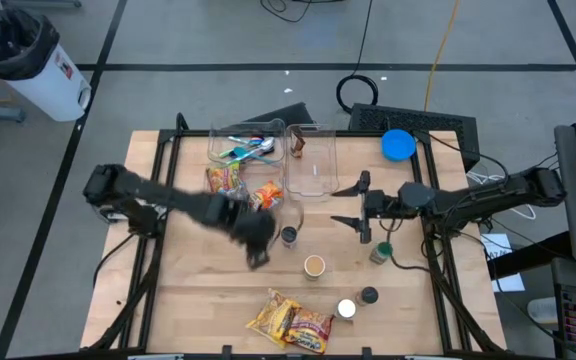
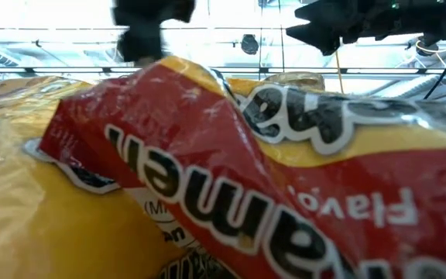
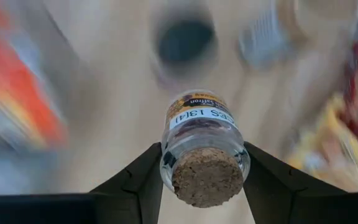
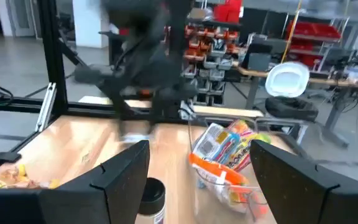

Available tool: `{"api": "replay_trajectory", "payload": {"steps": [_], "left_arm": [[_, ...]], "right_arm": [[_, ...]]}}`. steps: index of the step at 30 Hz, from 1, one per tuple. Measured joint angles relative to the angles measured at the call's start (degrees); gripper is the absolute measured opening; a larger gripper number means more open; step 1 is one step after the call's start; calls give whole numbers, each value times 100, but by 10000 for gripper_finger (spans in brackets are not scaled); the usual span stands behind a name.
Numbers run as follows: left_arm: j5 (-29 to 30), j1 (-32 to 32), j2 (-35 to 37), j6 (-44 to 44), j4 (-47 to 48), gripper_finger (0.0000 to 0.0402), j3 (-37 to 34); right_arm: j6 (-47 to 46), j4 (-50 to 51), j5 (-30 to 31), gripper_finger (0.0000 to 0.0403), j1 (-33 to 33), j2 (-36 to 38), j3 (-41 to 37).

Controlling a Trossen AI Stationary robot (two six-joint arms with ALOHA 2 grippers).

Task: Pick & Place Food Item
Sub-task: Put the transparent seasoning bottle into the right transparent bin

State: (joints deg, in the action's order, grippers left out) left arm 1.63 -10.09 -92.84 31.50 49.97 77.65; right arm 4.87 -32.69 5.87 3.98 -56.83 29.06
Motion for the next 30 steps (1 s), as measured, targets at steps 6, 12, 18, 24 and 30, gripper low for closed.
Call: {"api": "replay_trajectory", "payload": {"steps": [6,12,18,24,30], "left_arm": [[369,1072,2,-2002,-215,181,624],[465,1527,-23,-2644,-505,181,625],[440,1518,-63,-2886,-581,181,627],[446,1360,-63,-2861,-620,181,627],[454,1199,-63,-2856,-677,181,627]], "right_arm": [[-265,238,-14,270,-320,-815,328],[-320,265,-621,270,-616,-1731,1008],[165,306,-600,270,-858,-2504,1612],[292,293,-607,270,-972,-3064,2042],[589,281,-613,261,-870,-3120,2085]]}}
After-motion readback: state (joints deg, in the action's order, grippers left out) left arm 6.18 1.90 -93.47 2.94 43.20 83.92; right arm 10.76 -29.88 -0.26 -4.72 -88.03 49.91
